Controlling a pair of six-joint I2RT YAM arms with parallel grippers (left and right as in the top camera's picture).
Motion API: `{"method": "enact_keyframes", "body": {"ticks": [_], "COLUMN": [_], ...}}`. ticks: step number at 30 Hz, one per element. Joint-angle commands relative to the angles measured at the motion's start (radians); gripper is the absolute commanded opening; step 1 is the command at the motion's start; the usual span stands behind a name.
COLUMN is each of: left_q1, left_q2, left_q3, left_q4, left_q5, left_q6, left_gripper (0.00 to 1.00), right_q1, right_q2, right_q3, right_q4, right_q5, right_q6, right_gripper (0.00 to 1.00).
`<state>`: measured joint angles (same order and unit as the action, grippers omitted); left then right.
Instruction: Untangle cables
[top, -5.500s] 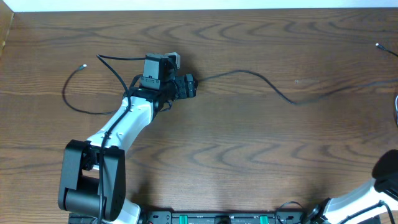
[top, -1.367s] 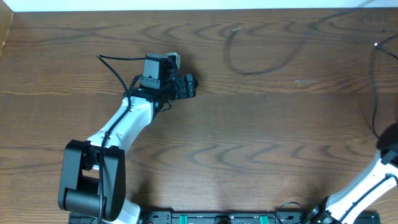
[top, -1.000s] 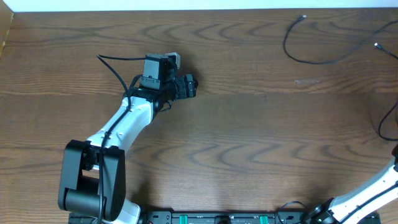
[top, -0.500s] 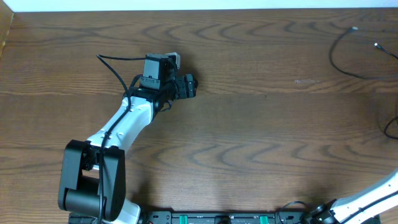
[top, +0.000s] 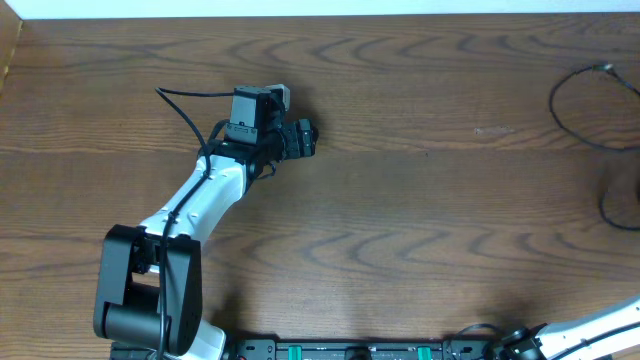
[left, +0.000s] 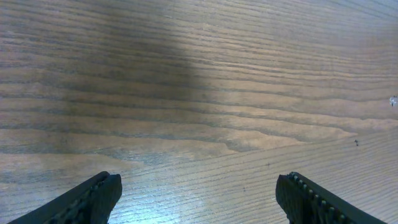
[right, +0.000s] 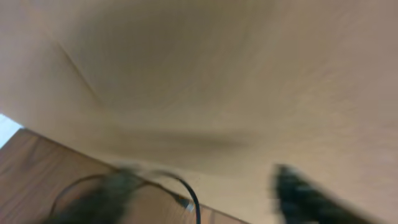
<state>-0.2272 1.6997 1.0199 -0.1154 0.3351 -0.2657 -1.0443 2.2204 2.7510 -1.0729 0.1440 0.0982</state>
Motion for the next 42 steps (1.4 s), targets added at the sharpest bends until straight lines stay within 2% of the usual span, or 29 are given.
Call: {"method": "enact_keyframes", "body": {"ticks": [1,8,15,21,27,36,42], "left_q1": [0.000,0.000,0.000,0.000,0.000,0.000,0.000], "left_q2": [-0.021,-0.021,-0.021,-0.021,-0.021,-0.021,-0.021], "left_q3": [0.014,0.014,0.014,0.014,0.014,0.014,0.014], "left_q4": [-0.001,-0.001,-0.001,0.000,-0.001,0.000,0.000], "left_q5": [0.005,0.005,0.005,0.005,0.005,0.005,0.005], "left_q6": [0.002,0.002,0.002,0.002,0.002,0.002,0.002], "left_gripper": [0.85,0.84,0.84,0.85,0.84,0.85,0.84], "right_q1": [0.016,0.083,0.237,0.405,0.515,0.676,0.751], "right_q2": [-0.009,-0.009,-0.009,-0.009,-0.009,-0.009,-0.009], "right_q3": [-0.018,-0.019,-0.103,-0.336,-0.547,-0.950,-1.032], "right_q4": [-0.001,-0.022,-0.058,-0.046,-0.040,0.240,0.311], "right_q5": [-0.024,-0.214,-0.357,-0.372,-0.454,-0.525,-0.474], "right_q6": [0.021,-0.031,-0.154,-0.245,-0.249,-0.249,-0.248], "right_gripper": [0.99,0.99,0.99,0.99,0.99,0.99,0.99]}}
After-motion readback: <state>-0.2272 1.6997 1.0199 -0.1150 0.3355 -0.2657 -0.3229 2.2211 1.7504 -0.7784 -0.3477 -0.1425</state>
